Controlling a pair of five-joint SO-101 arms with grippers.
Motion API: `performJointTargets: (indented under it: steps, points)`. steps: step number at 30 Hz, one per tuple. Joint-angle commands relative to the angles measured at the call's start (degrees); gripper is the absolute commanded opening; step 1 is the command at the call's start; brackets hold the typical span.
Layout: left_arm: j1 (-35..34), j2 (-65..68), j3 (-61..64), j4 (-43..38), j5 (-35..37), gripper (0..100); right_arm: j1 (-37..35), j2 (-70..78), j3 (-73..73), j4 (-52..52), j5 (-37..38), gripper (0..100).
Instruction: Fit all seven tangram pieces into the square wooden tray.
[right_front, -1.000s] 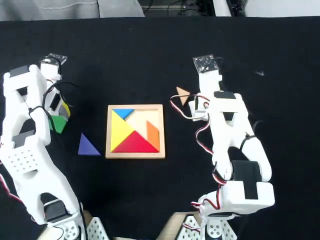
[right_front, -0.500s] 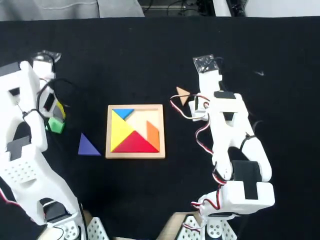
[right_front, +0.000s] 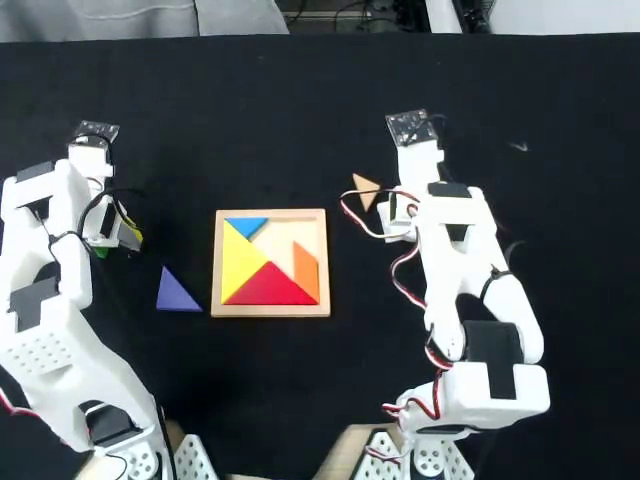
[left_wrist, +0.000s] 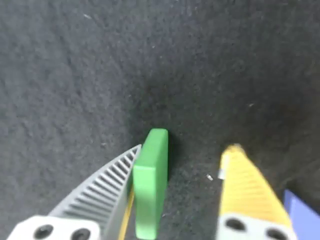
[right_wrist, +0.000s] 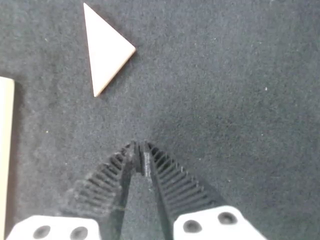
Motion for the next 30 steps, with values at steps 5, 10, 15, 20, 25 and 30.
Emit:
performJointTargets:
  steps: [5, 10, 15, 20, 25, 30]
  points:
    - [-0.48, -1.32, 0.13, -0.79, 0.0, 18, -0.7, -0.57, -1.8, -0.62, 0.7, 1.2]
    - [-0.57, -1.76, -0.04, -0.79, 0.0, 16, -0.7, -0.57, -1.8, -0.62, 0.7, 1.2]
    - [-0.66, -1.85, -0.04, -0.35, 0.26, 9, -0.7, -0.57, -1.8, -0.7, 0.7, 1.2]
    - [-0.31, -4.22, -4.0, 6.77, 0.26, 7, -0.7, -0.48, -1.8, -0.79, 0.7, 1.2]
    - [-0.13, -7.56, -7.08, 11.69, 0.26, 6, -0.7, -0.48, -1.89, -0.79, 0.7, 1.2]
    - [4.0, -12.4, -7.34, 18.64, 0.35, 6, -0.7, -0.48, -1.89, -0.79, 0.7, 1.2]
